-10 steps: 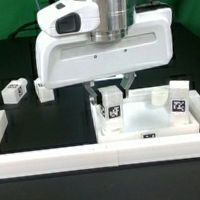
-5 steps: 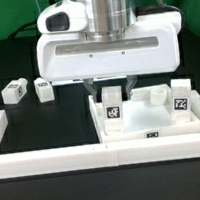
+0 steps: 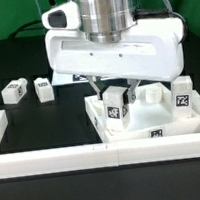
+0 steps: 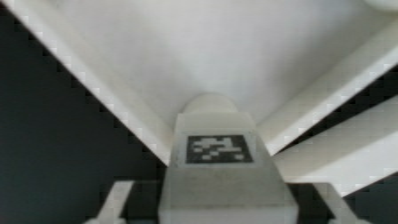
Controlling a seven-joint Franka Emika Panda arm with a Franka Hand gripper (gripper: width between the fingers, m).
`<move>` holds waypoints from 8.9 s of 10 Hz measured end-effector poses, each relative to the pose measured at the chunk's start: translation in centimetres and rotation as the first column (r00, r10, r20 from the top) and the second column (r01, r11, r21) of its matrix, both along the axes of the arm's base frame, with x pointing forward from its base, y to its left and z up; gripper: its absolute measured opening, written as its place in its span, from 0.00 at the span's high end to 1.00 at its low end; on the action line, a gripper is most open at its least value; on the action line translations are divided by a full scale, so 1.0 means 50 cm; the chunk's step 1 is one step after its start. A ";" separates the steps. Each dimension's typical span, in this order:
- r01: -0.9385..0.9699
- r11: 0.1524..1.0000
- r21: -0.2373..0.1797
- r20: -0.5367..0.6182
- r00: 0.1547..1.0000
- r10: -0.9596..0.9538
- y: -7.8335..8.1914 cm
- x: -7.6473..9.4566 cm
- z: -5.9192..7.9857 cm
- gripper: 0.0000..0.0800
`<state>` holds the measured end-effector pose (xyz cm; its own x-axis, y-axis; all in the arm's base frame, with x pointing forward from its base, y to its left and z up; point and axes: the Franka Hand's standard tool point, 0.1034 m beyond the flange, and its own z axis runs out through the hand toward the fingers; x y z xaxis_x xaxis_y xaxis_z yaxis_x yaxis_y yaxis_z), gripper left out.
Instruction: Assemble square table
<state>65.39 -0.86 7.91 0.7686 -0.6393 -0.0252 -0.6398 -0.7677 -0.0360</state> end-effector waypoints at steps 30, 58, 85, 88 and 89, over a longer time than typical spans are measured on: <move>-0.936 0.349 -0.054 0.006 0.349 0.937 -0.009 0.004 0.001 0.64; -0.865 0.499 -0.051 0.009 0.500 0.866 0.001 0.010 -0.004 0.19; -0.059 0.998 -0.011 0.019 0.998 0.059 0.000 0.011 -0.010 0.53; -0.351 0.936 -0.040 0.023 0.936 0.352 0.009 0.014 -0.007 0.22; -0.437 0.899 -0.043 0.023 0.899 0.438 0.007 0.014 -0.006 0.19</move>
Offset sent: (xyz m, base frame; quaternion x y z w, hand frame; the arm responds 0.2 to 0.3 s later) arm 0.0000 0.0000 0.0000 0.0000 0.0000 0.1296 0.9916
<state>66.08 -0.49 7.60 0.9709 -0.2387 0.0200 -0.2383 -0.9710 -0.0173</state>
